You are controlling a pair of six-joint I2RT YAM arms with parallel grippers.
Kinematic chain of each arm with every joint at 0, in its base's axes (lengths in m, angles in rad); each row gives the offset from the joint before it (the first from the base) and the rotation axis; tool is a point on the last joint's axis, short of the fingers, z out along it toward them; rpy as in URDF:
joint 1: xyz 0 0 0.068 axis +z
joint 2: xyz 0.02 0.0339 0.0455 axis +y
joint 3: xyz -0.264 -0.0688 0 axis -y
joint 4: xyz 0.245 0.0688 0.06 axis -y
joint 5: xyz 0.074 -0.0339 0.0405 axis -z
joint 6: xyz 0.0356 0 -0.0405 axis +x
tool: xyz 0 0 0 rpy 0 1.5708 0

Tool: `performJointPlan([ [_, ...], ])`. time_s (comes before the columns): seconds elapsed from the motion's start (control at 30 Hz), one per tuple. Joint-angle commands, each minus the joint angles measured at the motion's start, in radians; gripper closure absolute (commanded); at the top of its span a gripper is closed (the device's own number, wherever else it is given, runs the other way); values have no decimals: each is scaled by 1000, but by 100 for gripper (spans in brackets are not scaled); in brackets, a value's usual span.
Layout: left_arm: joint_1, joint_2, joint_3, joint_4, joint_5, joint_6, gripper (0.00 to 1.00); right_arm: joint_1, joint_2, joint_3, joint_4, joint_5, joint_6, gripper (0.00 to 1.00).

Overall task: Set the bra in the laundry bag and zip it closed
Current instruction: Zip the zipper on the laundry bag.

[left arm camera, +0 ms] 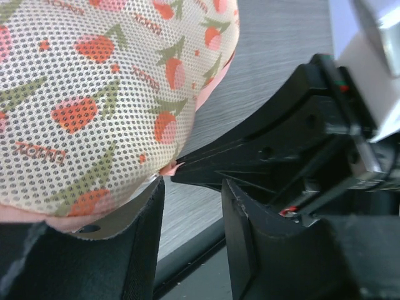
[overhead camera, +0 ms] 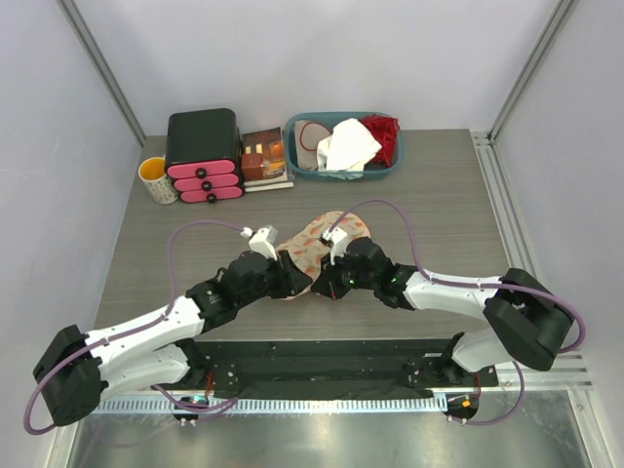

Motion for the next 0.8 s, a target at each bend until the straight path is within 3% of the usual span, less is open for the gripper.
performJointPlan([
  [0.0,6,-49,-3,-29,-24,-36,57,3,-40,12,64,-23,80,99],
  [0.17,4,-104,-63,-16,-24,-105,67,3,-53,14,82,-45,145,99],
  [0.4,-43,-269,-136,-54,-107,-131,68,3,-33,26,110,-65,202,99],
  [0.6,-77,-175,-101,-72,-132,-50,69,-2,-27,67,87,-86,231,99],
  [0.77,-206,-110,-61,-126,-436,19,80,-5,-28,90,66,-88,260,99],
])
